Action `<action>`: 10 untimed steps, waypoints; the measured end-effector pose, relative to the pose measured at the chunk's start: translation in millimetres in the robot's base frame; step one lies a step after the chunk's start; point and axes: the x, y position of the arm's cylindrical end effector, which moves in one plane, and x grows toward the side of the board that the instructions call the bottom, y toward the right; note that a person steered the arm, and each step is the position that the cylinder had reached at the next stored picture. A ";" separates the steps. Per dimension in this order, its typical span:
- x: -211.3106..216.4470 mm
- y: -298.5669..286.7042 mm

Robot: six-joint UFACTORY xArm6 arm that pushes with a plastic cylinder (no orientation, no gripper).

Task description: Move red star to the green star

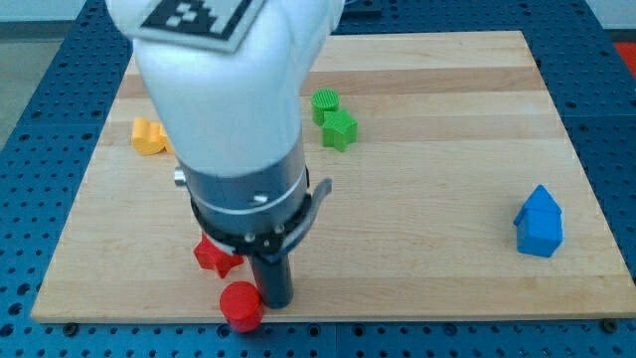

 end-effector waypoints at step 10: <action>-117.0 4.9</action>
